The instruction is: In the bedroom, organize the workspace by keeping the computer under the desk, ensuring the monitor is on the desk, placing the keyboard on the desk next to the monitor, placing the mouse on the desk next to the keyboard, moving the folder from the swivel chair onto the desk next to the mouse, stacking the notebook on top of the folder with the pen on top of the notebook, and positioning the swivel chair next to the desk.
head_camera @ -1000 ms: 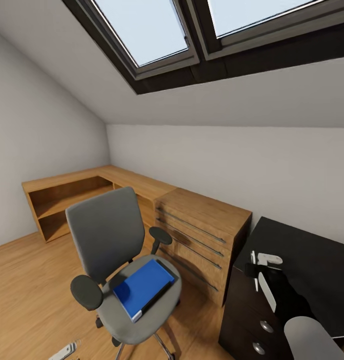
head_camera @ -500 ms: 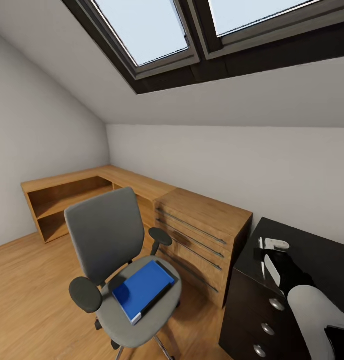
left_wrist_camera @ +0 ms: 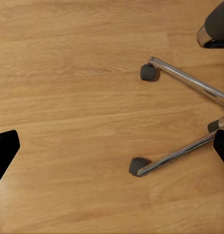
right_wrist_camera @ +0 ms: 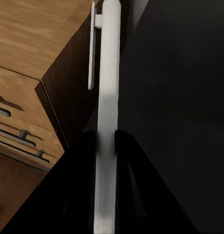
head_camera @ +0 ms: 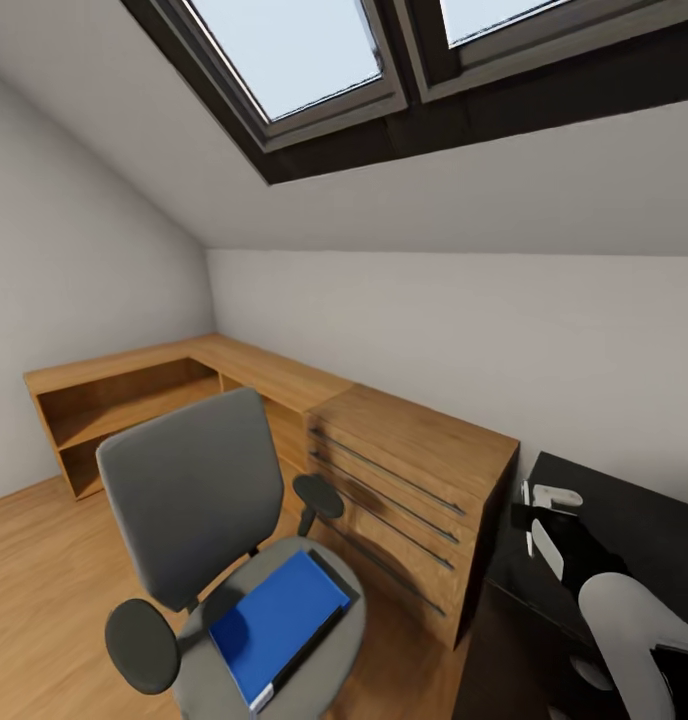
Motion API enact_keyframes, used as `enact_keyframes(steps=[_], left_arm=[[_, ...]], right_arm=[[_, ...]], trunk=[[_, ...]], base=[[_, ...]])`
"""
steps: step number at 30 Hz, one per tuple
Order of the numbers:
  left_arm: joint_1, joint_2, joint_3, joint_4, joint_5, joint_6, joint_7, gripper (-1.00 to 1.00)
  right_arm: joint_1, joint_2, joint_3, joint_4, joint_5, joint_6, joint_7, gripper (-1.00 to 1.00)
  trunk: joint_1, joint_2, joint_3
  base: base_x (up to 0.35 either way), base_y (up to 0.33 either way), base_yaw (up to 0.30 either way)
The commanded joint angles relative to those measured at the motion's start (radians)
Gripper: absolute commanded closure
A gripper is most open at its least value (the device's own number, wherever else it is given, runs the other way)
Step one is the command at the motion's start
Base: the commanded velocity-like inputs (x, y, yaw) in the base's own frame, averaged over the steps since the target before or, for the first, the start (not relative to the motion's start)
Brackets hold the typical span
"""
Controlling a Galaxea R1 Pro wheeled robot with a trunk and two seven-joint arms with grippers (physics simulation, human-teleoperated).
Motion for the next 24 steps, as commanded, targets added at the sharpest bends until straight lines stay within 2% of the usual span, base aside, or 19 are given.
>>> enact_keyframes(steps=[1, 11, 17, 22, 24], left_arm=[[-0.001, 0.001, -0.003, 0.001, 0.01, -0.003, 0.002, -1.0], [-0.001, 0.005, -0.001, -0.001, 0.014, 0.002, 0.006, -1.0], [-0.001, 0.004, -0.001, -0.001, 0.015, 0.002, 0.007, -1.0], [-0.001, 0.005, -0.001, -0.001, 0.014, 0.002, 0.008, -1.0], [0.0, 0.006, -0.001, -0.001, 0.014, 0.002, 0.008, -1.0]], right_arm=[[0.0, 0.001, -0.002, -0.001, -0.004, 0.004, 0.0, 1.0], [0.0, -0.003, 0.0, 0.006, 0.0, 0.004, -0.009, 1.0], [0.0, -0.012, 0.0, 0.011, -0.001, 0.004, -0.117, 1.0], [0.0, -0.016, -0.001, 0.013, -0.001, 0.004, -0.14, 1.0], [0.0, -0.025, -0.001, 0.044, -0.003, 0.004, -0.142, 1.0]], trunk=[[0.0, -0.001, -0.001], [0.0, -0.001, -0.001], [0.0, -0.001, -0.001], [0.0, -0.001, -0.001], [0.0, -0.001, -0.001]], base=[[0.172, 0.0, 0.0], [0.032, 0.0, 0.0], [0.0, 0.0, 0.0], [0.0, 0.0, 0.0], [0.0, 0.0, 0.0]])
